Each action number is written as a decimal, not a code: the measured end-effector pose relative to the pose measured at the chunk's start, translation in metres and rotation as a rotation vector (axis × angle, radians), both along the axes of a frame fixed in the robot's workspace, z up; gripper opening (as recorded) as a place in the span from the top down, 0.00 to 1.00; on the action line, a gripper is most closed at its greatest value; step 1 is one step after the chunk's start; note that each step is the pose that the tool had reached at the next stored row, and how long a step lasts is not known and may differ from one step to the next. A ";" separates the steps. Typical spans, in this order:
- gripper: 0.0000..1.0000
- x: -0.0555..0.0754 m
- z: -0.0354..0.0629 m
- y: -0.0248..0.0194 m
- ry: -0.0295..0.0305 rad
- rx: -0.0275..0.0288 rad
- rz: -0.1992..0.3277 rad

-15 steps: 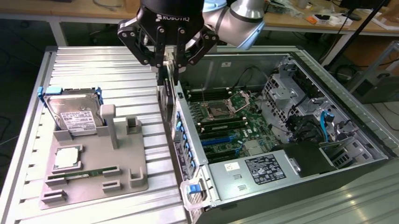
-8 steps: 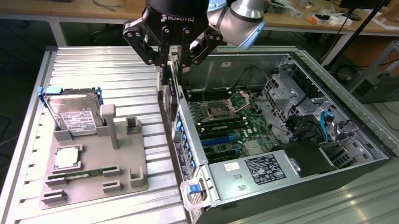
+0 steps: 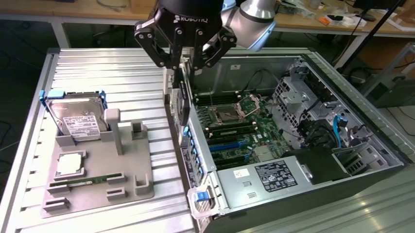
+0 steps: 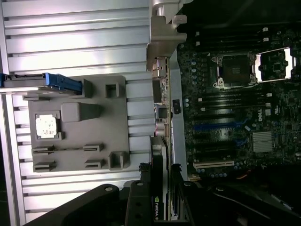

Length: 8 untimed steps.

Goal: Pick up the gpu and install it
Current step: 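Pick up the gpu and move the gpu toward the slot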

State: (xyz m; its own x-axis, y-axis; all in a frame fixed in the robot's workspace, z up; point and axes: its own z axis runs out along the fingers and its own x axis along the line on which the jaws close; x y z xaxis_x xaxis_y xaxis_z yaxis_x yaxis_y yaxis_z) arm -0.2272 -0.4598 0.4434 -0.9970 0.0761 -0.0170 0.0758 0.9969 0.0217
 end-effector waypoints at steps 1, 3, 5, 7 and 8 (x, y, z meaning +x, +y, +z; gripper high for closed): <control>0.73 0.001 0.0000 0.0000 0.0000 0.0000 0.000; 0.73 0.002 0.0000 0.0000 0.0000 0.0000 0.000; 0.73 0.004 0.0000 0.0000 0.0000 -0.0001 0.000; 0.73 0.005 0.0000 0.0000 0.0000 0.0000 0.000; 0.73 0.006 0.0000 0.0000 0.0000 0.0000 0.000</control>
State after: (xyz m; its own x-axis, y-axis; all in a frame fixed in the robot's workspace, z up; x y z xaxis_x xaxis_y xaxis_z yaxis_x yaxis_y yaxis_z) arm -0.2210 -0.4599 0.4434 -0.9970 0.0761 -0.0170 0.0757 0.9969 0.0217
